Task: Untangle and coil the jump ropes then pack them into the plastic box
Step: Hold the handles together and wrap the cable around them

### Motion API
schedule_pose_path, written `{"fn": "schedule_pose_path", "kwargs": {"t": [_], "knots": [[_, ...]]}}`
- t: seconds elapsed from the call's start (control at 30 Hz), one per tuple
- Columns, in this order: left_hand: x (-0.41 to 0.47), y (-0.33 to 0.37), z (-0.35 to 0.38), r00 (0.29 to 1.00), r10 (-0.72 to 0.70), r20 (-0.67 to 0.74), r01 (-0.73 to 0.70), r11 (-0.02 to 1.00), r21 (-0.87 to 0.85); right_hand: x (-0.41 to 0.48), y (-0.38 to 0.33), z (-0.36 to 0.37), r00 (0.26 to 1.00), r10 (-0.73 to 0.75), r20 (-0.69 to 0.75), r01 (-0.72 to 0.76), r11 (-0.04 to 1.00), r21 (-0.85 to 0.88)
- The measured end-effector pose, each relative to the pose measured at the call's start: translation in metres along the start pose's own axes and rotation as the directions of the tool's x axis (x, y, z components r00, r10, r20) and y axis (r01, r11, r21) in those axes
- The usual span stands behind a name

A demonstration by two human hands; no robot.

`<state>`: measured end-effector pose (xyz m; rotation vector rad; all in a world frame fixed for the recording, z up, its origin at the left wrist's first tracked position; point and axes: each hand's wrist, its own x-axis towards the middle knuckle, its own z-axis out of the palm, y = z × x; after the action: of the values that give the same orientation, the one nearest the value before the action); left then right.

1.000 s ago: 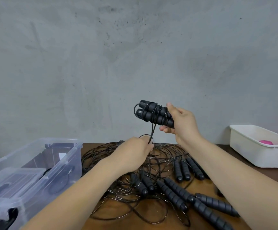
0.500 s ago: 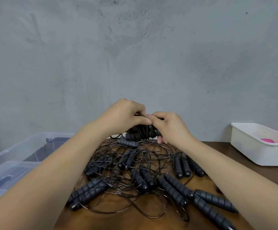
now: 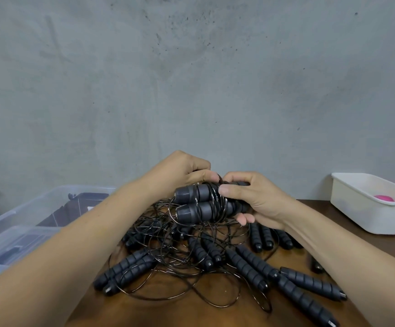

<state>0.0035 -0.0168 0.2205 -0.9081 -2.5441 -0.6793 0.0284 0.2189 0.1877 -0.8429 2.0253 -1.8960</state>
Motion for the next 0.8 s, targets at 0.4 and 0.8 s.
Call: {"fn": "schedule_pose_path", "kwargs": {"t": [0.4, 0.8], "knots": [[-0.047, 0.002, 0.074, 0.972, -0.183, 0.150, 0.207, 0.965, -0.162, -0.002, -0.017, -0.008, 0.957, -0.105, -0.271, 0.156, 0.972, 0.177], [-0.081, 0.028, 0.078, 0.936, -0.308, 0.169, 0.351, 0.827, -0.439, 0.020, 0.010, -0.023, 0.737, -0.316, -0.598, 0.171, 0.942, -0.287]]}}
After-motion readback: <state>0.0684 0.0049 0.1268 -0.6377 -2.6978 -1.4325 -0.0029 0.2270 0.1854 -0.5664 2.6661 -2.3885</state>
